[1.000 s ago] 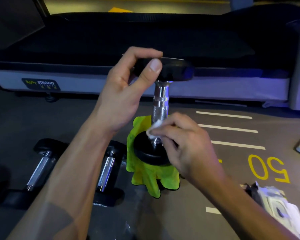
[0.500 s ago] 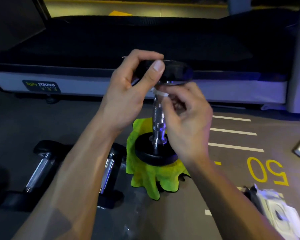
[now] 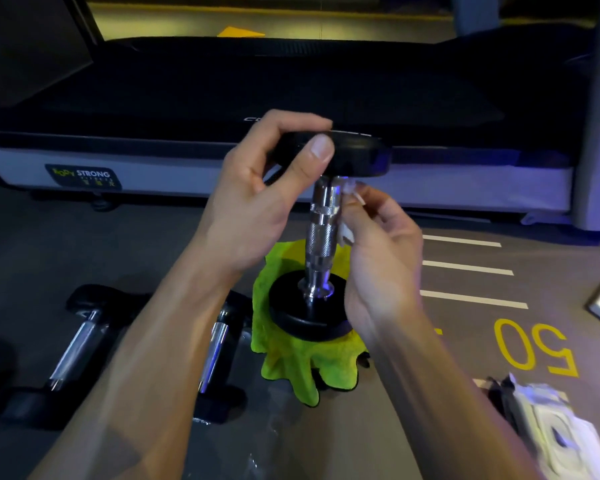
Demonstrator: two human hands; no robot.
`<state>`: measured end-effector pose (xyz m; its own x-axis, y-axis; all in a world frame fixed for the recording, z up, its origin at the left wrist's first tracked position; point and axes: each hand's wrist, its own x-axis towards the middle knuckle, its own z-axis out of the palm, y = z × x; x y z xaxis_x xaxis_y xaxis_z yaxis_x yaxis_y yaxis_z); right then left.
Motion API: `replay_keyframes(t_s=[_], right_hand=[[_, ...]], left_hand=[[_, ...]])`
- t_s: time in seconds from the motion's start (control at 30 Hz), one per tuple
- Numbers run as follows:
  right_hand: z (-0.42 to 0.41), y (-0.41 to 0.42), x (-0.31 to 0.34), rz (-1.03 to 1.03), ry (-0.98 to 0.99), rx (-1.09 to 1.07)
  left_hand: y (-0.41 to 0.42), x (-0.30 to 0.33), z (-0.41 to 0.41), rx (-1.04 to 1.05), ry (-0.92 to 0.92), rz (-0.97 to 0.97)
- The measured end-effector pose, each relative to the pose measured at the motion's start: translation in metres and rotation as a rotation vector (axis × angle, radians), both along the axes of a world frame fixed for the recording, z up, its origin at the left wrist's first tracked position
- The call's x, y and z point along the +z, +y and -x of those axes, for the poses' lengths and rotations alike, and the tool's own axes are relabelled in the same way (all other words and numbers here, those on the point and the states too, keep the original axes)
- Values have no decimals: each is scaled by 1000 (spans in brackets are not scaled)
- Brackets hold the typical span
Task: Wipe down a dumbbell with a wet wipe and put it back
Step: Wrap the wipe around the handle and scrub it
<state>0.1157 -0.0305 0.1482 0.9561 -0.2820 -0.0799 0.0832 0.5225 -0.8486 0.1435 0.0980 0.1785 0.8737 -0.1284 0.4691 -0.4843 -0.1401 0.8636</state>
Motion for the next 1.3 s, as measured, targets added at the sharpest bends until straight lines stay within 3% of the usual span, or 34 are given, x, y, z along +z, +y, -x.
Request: replay_keyframes(t_s=[0.1,0.3,0.4,0.47,0.6,0.67,0.73,0.8,0.9,1.03,1.1,1.3], right_hand=[[6,3,-1,195,-151,-127],[3,9,-18,973,-478,-355],[0,0,-21,1024,-551,-291],[1,-2,-20,857,-471,-195],[-3,-1,-5,-126,-90,118],[-2,0,1,-302,-70,199],[4,3,3,-269,-110,149],[10,7,2,-39,-189,17],[13,9,-7,565,-384,-225],[13,6,-13,1134,-634,-309],[14,1,-16,1275,-695,-289],[48,-15,-55,1358,-660,-12]], left_hand=[[-3,1,-1,32,8,-1],[-1,2,2,61,1,-18],[2,2,4,77,17,3],[5,2,6,75,29,35],[5,0,9,74,39,64],[6,0,9,69,38,63],[7,0,9,68,32,61],[7,0,10,80,28,58],[8,1,9,101,21,41],[8,1,12,75,15,25],[8,2,14,62,19,9],[10,0,14,60,23,50]])
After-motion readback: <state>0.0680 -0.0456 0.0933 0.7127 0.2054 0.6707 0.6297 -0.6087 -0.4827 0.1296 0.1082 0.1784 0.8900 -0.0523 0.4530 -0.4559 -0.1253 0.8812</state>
